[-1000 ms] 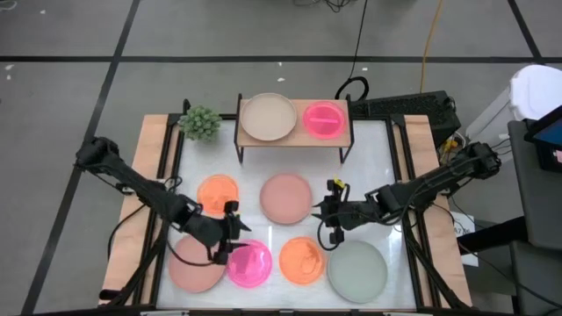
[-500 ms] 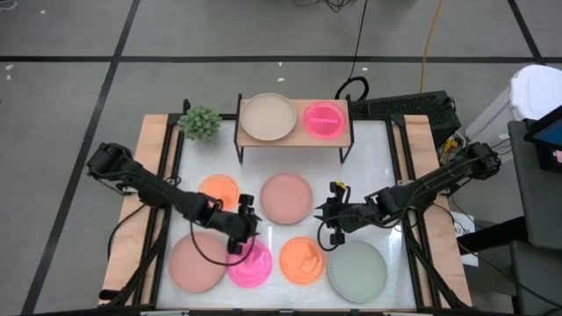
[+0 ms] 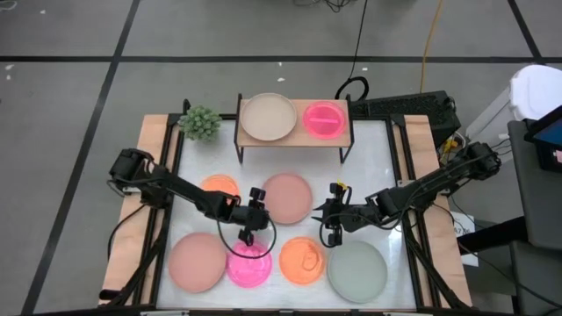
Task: Place and stack plates onto a shelf
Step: Stack the top light brown plate on top of the white plate
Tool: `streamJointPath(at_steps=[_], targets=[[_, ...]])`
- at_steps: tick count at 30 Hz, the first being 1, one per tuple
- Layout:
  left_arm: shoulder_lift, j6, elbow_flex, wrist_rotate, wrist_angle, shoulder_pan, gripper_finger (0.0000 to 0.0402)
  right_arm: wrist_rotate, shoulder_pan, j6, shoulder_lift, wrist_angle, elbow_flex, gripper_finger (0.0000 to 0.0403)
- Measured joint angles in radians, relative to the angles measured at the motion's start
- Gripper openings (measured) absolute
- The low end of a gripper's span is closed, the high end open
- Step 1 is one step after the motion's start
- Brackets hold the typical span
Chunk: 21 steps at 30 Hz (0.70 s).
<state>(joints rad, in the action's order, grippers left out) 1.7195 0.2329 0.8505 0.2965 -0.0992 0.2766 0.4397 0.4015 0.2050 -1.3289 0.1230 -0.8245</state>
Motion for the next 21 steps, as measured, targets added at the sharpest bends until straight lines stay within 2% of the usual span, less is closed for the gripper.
streamJointPath(at_steps=[5, 10, 18, 21], targets=[[0.034, 0.068, 0.0, 0.045, 0.026, -0.009, 0.0114, -0.005, 0.0, 0.018, 0.0, 0.0, 0.007, 0.0093], [0.047, 0.151, 0.0, 0.044, 0.05, -0.009, 0.0085, -0.028, 0.0, 0.008, 0.0, 0.001, 0.007, 0.0093], [0.047, 0.228, -0.001, 0.043, 0.09, -0.001, 0.0016, -0.053, 0.0, -0.007, 0.0, 0.001, 0.007, 0.0093], [0.047, 0.24, -0.001, 0.043, 0.125, 0.001, 0.0011, -0.053, 0.0, -0.027, 0.0, 0.001, 0.007, 0.0093]])
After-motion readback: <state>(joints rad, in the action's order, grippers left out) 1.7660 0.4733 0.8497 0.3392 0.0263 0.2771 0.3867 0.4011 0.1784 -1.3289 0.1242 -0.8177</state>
